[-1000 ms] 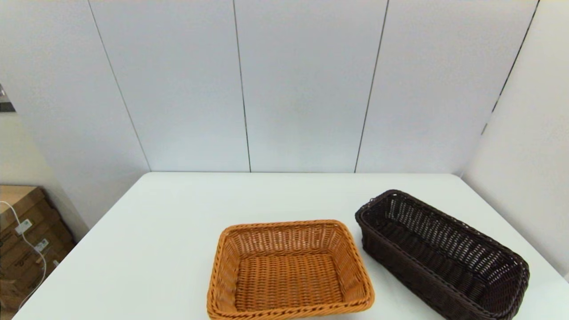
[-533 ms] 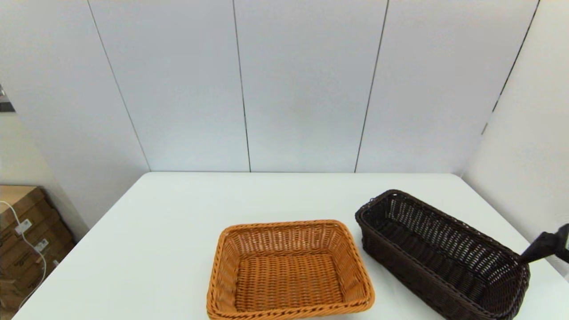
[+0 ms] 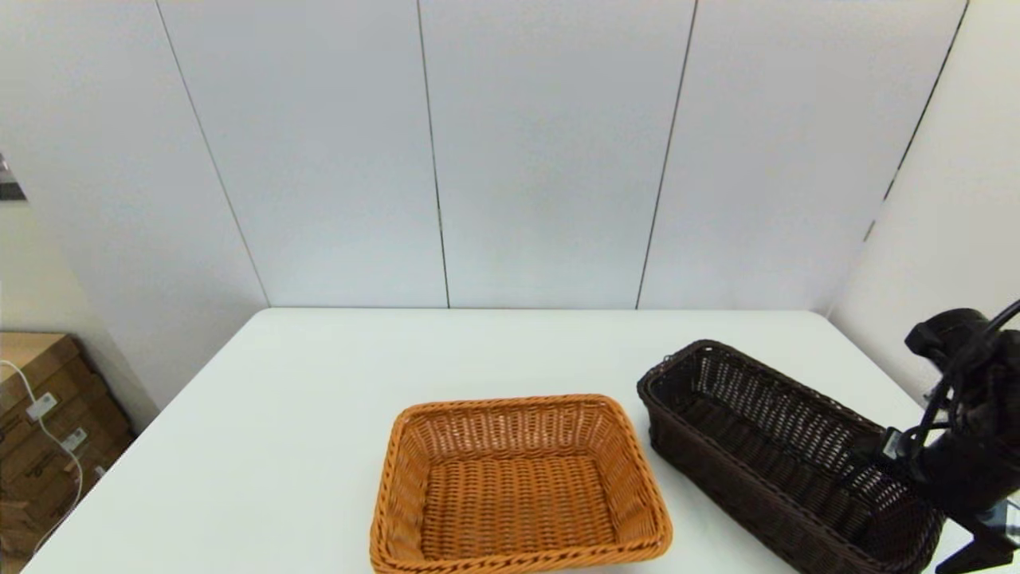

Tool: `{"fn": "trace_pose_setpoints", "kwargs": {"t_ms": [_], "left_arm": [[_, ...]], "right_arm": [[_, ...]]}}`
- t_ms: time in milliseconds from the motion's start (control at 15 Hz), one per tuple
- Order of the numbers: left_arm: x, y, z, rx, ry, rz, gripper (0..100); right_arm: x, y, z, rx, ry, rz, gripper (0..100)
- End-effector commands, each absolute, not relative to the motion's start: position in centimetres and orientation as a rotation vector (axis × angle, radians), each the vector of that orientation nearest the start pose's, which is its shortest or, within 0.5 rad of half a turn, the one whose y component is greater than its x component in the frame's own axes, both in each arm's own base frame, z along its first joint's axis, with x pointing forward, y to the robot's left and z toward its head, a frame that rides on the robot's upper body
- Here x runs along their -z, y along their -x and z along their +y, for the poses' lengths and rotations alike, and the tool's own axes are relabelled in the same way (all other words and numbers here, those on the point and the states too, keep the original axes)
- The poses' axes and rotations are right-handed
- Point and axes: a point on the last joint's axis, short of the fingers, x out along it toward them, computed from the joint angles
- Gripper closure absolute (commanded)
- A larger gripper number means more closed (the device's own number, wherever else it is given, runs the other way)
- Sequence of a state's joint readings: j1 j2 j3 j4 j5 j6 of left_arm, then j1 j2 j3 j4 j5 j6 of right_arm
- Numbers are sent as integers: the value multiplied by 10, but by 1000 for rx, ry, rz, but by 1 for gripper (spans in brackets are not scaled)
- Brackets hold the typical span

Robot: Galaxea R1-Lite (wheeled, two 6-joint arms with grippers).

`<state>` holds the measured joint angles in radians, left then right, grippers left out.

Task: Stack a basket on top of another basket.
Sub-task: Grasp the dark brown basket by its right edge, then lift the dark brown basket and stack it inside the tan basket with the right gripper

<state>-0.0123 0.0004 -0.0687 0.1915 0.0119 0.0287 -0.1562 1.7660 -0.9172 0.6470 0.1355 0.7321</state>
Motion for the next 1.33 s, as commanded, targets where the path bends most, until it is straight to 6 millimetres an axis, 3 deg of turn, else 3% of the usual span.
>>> {"fn": "trace_pose_setpoints", "kwargs": {"t_ms": [67, 667, 733, 1133, 1333], "left_arm": [[-75, 29, 1, 2, -31, 123, 0], [-75, 29, 1, 2, -31, 121, 0], [-75, 29, 1, 2, -31, 123, 0], [-75, 29, 1, 2, -32, 123, 0], [-75, 29, 1, 2, -32, 123, 0]], "right_arm": [[-93, -242, -35, 542, -866, 1512, 0], [-78, -251, -53, 574, -919, 1487, 0], [-77, -253, -53, 561, -927, 1477, 100], [-77, -254, -53, 489, -977, 1481, 100], [-81, -254, -64, 459, -1065, 1452, 100]]}}
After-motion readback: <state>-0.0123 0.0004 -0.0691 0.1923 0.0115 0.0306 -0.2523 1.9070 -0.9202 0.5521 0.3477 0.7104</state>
